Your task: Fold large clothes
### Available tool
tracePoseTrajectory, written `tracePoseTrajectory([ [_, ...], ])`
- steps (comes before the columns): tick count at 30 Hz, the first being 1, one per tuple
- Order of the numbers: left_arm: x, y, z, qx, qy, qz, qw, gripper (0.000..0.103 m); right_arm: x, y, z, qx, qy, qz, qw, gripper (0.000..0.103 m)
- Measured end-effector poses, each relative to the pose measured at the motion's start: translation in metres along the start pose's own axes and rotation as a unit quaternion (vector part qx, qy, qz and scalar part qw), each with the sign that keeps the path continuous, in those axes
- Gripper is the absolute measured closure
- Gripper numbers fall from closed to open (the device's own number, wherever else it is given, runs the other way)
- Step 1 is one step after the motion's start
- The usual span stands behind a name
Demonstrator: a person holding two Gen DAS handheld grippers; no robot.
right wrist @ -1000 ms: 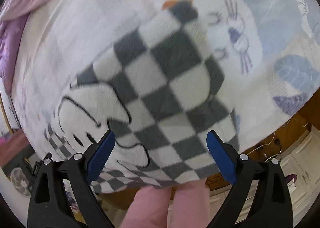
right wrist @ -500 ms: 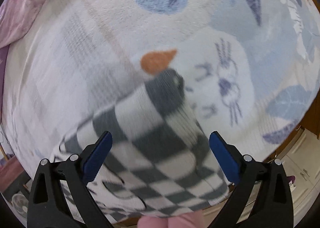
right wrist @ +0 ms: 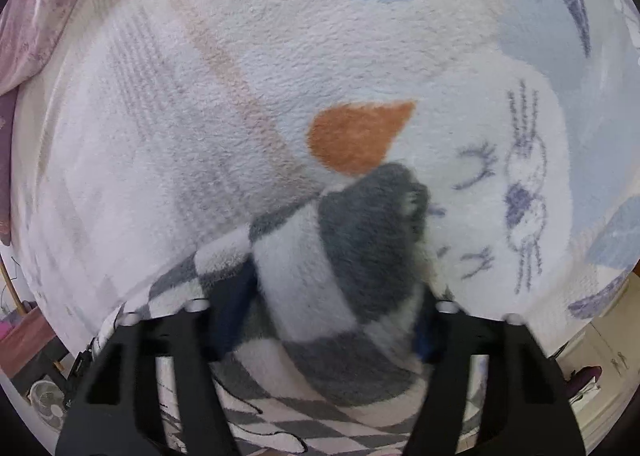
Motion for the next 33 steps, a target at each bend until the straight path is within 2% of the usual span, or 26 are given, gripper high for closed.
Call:
tracePoseTrajectory([
  [3, 0.004, 0.005, 0.012, -0.001, 0.000, -0.004, 1.0000, 0.077, -0.008, 0.008, 0.009, -0.013, -0.024, -0.006, 1.000, 0.065],
  [7, -0.010, 0.011, 0.023, -0.006, -0.009, -0.017, 0.9998, 0.077, -0.008, 0.021, 0.020, -0.028, -0.032, 0.007, 0.999, 0.066],
  [8, -0.012, 0.011, 0.025, 0.002, -0.009, -0.020, 0.9998, 0.069, -0.006, 0.024, 0.022, -0.026, -0.028, 0.014, 0.999, 0.063],
  [9, -0.015, 0.006, 0.024, 0.012, -0.007, -0.020, 0.9997, 0.064, -0.005, 0.024, 0.023, -0.021, -0.025, 0.017, 0.999, 0.054],
  [10, -0.012, 0.005, 0.024, 0.025, 0.001, -0.015, 0.9996, 0.045, -0.006, 0.024, 0.025, -0.014, -0.019, 0.018, 1.000, 0.049],
  [11, -0.009, 0.002, 0.025, 0.038, 0.018, -0.005, 0.9991, 0.028, -0.006, 0.023, 0.029, -0.009, -0.017, 0.016, 1.000, 0.038],
  [12, -0.007, 0.000, 0.026, 0.048, 0.036, 0.003, 0.9982, 0.025, -0.005, 0.021, 0.031, 0.002, -0.021, 0.017, 1.000, 0.023],
  [13, -0.005, -0.002, 0.024, 0.062, 0.049, 0.008, 0.9968, 0.025, -0.003, 0.018, 0.033, 0.014, -0.030, 0.021, 0.999, 0.018],
  [17, 0.010, -0.007, 0.008, 0.123, 0.072, 0.047, 0.9886, 0.022, -0.010, 0.015, 0.021, 0.058, -0.048, 0.016, 0.997, 0.014],
  [19, 0.016, -0.006, -0.005, 0.177, 0.115, 0.086, 0.9737, 0.023, -0.016, 0.015, 0.012, 0.080, -0.083, 0.011, 0.993, 0.014],
  [21, 0.017, -0.006, -0.010, 0.200, 0.144, 0.104, 0.9634, 0.023, -0.025, 0.012, 0.009, 0.091, -0.105, 0.024, 0.990, 0.014],
  [23, 0.014, -0.005, -0.006, 0.204, 0.151, 0.075, 0.9644, 0.028, -0.029, 0.018, 0.015, 0.085, -0.152, 0.036, 0.984, 0.014],
  [25, 0.010, -0.005, -0.003, 0.213, 0.164, 0.049, 0.9618, 0.032, -0.036, 0.024, 0.024, 0.070, -0.214, 0.041, 0.973, 0.014],
  [29, 0.016, -0.017, -0.010, 0.239, 0.192, 0.061, 0.9498, 0.033, -0.061, 0.020, 0.020, 0.040, -0.306, 0.007, 0.951, 0.020],
  [30, 0.021, -0.019, -0.015, 0.242, 0.195, 0.070, 0.9478, 0.033, -0.066, 0.016, 0.020, 0.030, -0.320, -0.002, 0.947, 0.020],
  [32, 0.027, -0.025, -0.028, 0.233, 0.199, 0.087, 0.9478, 0.033, -0.078, 0.007, 0.015, 0.009, -0.316, -0.032, 0.948, 0.020],
  [33, 0.025, -0.027, -0.031, 0.223, 0.195, 0.089, 0.9508, 0.033, -0.084, 0.001, 0.009, 0.004, -0.319, -0.048, 0.947, 0.030],
])
Point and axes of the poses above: each gripper's, at about its wrist camera, not at the fingertips, and z roughly against the way its jaws point, x to its left, y to its underside, the point moved 1 cm from there along -z, roughly the way its jaws point, and after that the axes turned 11 degrees about z, right-handed, at the moved point
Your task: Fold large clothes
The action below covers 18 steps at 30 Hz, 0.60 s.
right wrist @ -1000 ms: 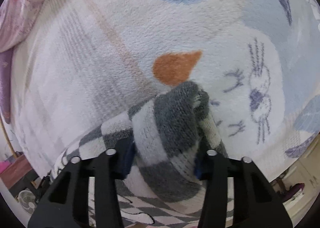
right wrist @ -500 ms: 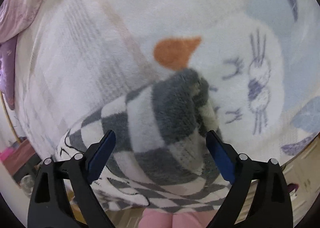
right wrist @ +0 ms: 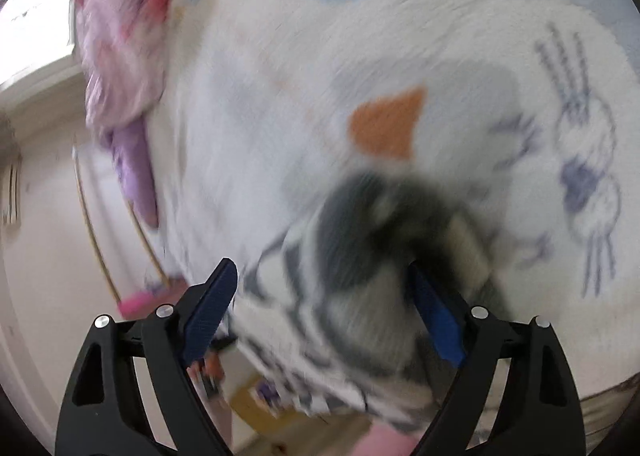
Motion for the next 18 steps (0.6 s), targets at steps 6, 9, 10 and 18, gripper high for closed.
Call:
tracePoseTrajectory([
  [6, -0.010, 0.010, 0.005, -0.128, -0.071, 0.027, 0.9888, 0.079, 0.011, -0.003, -0.022, -0.035, 0.134, -0.026, 0.990, 0.072],
  [9, -0.019, 0.023, 0.016, -0.154, -0.059, 0.029, 0.9858, 0.081, 0.024, 0.010, -0.001, -0.076, 0.115, -0.026, 0.990, 0.073],
  [10, -0.016, 0.024, 0.023, -0.160, -0.047, 0.041, 0.9852, 0.082, 0.026, 0.014, 0.008, -0.090, 0.098, -0.030, 0.991, 0.074],
  [18, -0.063, 0.038, 0.052, -0.209, -0.085, -0.015, 0.9742, 0.084, 0.078, 0.017, 0.037, -0.130, 0.145, 0.033, 0.980, 0.079],
])
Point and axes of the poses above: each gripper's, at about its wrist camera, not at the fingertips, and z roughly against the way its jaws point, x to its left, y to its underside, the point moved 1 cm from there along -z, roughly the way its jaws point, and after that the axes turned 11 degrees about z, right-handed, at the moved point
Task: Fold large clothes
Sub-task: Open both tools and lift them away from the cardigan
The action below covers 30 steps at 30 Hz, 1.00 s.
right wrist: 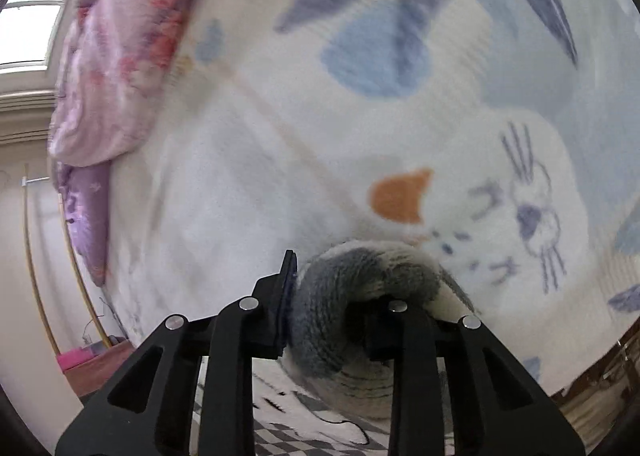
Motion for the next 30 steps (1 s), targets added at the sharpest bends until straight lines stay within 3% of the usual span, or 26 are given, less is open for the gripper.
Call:
tracePoseTrajectory([
  [5, -0.028, -0.027, 0.021, -0.018, 0.041, 0.001, 0.9990, 0.084, 0.030, -0.039, 0.007, -0.021, -0.025, 0.006, 0.999, 0.080],
  [9, -0.082, -0.050, 0.030, -0.051, 0.051, -0.035, 0.9968, 0.084, 0.069, -0.081, 0.002, -0.042, -0.028, 0.036, 0.998, 0.081],
  [12, -0.112, -0.074, 0.030, -0.061, 0.070, -0.057, 0.9940, 0.081, 0.087, -0.118, -0.006, -0.062, -0.002, 0.048, 0.997, 0.081],
  [13, -0.123, -0.080, 0.025, -0.059, 0.061, -0.068, 0.9941, 0.074, 0.090, -0.128, -0.014, -0.065, 0.010, 0.047, 0.997, 0.079],
  [15, -0.140, -0.089, 0.015, -0.087, 0.002, -0.090, 0.9922, 0.050, 0.088, -0.145, -0.031, -0.030, 0.037, 0.038, 0.998, 0.072],
  [16, -0.147, -0.090, 0.013, -0.106, -0.042, -0.103, 0.9881, 0.033, 0.087, -0.146, -0.036, -0.022, 0.057, 0.031, 0.998, 0.066],
  [17, -0.151, -0.086, 0.013, -0.127, -0.071, -0.122, 0.9818, 0.033, 0.089, -0.144, -0.035, -0.032, 0.072, 0.034, 0.996, 0.051],
  [18, -0.153, -0.081, 0.014, -0.140, -0.074, -0.137, 0.9778, 0.033, 0.096, -0.138, -0.030, -0.054, 0.097, 0.063, 0.992, 0.034],
  [20, -0.153, -0.063, 0.018, -0.178, -0.078, -0.162, 0.9676, 0.033, 0.115, -0.117, -0.017, -0.105, 0.160, 0.137, 0.972, 0.032],
  [22, -0.156, -0.046, 0.018, -0.197, -0.067, -0.180, 0.9613, 0.034, 0.140, -0.093, -0.014, -0.160, 0.180, 0.209, 0.948, 0.032],
  [23, -0.160, -0.036, 0.017, -0.204, -0.046, -0.190, 0.9594, 0.039, 0.151, -0.084, -0.017, -0.170, 0.173, 0.239, 0.940, 0.040],
  [24, -0.165, -0.026, 0.016, -0.213, -0.025, -0.198, 0.9564, 0.044, 0.167, -0.069, -0.024, -0.175, 0.166, 0.278, 0.930, 0.060],
  [26, -0.183, -0.005, 0.007, -0.232, 0.004, -0.222, 0.9468, 0.060, 0.196, -0.046, -0.049, -0.171, 0.115, 0.334, 0.920, 0.071],
  [28, -0.203, 0.012, -0.013, -0.256, -0.018, -0.232, 0.9383, 0.072, 0.217, -0.029, -0.080, -0.164, 0.091, 0.375, 0.908, 0.079],
  [30, -0.216, 0.021, -0.034, -0.250, -0.006, -0.237, 0.9388, 0.076, 0.231, -0.015, -0.118, -0.147, 0.083, 0.404, 0.899, 0.089],
])
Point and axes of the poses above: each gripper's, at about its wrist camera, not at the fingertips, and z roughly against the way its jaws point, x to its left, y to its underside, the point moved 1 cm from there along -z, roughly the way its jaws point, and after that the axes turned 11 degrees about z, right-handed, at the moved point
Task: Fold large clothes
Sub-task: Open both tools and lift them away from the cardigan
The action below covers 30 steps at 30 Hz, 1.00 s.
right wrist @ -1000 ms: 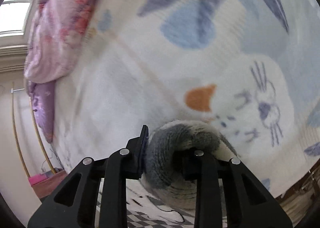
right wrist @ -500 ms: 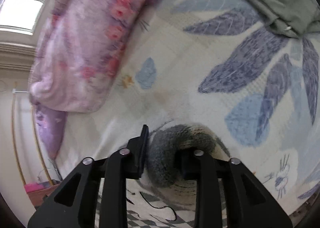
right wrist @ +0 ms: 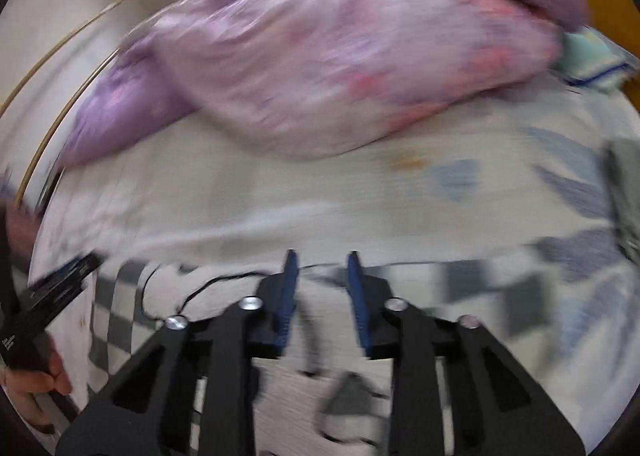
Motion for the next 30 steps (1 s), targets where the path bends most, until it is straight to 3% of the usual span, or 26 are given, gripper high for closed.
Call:
tracePoseTrajectory([
  [2, -0.015, 0.014, -0.027, 0.028, 0.039, 0.010, 0.9988, 0.088, 0.015, 0.005, -0.021, -0.002, -0.015, 0.002, 1.000, 0.092],
  [4, -0.021, 0.029, -0.054, 0.041, 0.042, 0.016, 0.9982, 0.091, 0.030, 0.011, -0.050, 0.003, -0.040, 0.009, 0.999, 0.092],
  [5, -0.021, 0.038, -0.065, 0.025, 0.037, 0.011, 0.9989, 0.090, 0.036, 0.016, -0.062, 0.006, -0.036, 0.021, 0.999, 0.092],
  [7, -0.021, 0.050, -0.072, -0.024, 0.041, -0.021, 0.9986, 0.090, 0.037, 0.031, -0.074, -0.030, -0.018, 0.054, 0.998, 0.094],
  [9, -0.016, 0.047, -0.070, -0.027, 0.053, -0.032, 0.9977, 0.090, 0.024, 0.035, -0.071, -0.045, -0.049, 0.064, 0.996, 0.095],
  [10, -0.010, 0.045, -0.069, -0.029, 0.051, -0.031, 0.9978, 0.098, 0.013, 0.035, -0.068, -0.044, -0.057, 0.061, 0.996, 0.097],
  [11, 0.005, 0.041, -0.072, -0.035, 0.031, -0.022, 0.9987, 0.100, -0.001, 0.037, -0.066, -0.036, -0.017, 0.064, 0.997, 0.103],
  [13, 0.033, 0.034, -0.078, -0.014, 0.064, 0.007, 0.9978, 0.100, -0.033, 0.037, -0.060, -0.028, -0.001, 0.060, 0.998, 0.103],
  [14, 0.048, 0.028, -0.078, -0.014, 0.052, 0.013, 0.9985, 0.100, -0.061, 0.040, -0.055, -0.014, 0.054, 0.053, 0.997, 0.103],
  [16, 0.062, 0.025, -0.073, -0.045, -0.019, -0.010, 0.9988, 0.100, -0.107, 0.046, -0.044, 0.000, 0.069, 0.018, 0.997, 0.103],
  [17, 0.074, 0.023, -0.073, -0.048, -0.030, -0.017, 0.9982, 0.100, -0.131, 0.050, -0.034, 0.000, 0.082, -0.007, 0.997, 0.103],
  [18, 0.082, 0.022, -0.074, -0.037, -0.008, -0.016, 0.9992, 0.100, -0.153, 0.055, -0.018, -0.003, 0.116, -0.018, 0.993, 0.103],
  [19, 0.089, 0.021, -0.070, -0.034, -0.001, -0.031, 0.9989, 0.100, -0.166, 0.060, -0.004, -0.016, 0.120, -0.020, 0.992, 0.103],
  [21, 0.083, 0.024, -0.061, -0.053, -0.038, -0.091, 0.9938, 0.100, -0.176, 0.063, 0.012, -0.011, 0.132, -0.024, 0.991, 0.103],
  [23, 0.087, 0.021, -0.052, -0.050, -0.043, -0.084, 0.9943, 0.100, -0.176, 0.066, 0.025, 0.008, 0.222, -0.014, 0.975, 0.100],
  [24, 0.093, 0.020, -0.048, -0.044, -0.031, -0.062, 0.9966, 0.100, -0.180, 0.069, 0.033, 0.011, 0.230, -0.041, 0.972, 0.097],
  [27, 0.098, 0.017, -0.029, -0.028, -0.005, -0.009, 0.9996, 0.100, -0.182, 0.080, 0.057, -0.015, 0.142, -0.134, 0.981, 0.097],
  [30, 0.059, 0.032, -0.009, -0.024, 0.037, -0.041, 0.9982, 0.100, -0.130, 0.068, 0.058, -0.024, 0.093, -0.085, 0.992, 0.097],
])
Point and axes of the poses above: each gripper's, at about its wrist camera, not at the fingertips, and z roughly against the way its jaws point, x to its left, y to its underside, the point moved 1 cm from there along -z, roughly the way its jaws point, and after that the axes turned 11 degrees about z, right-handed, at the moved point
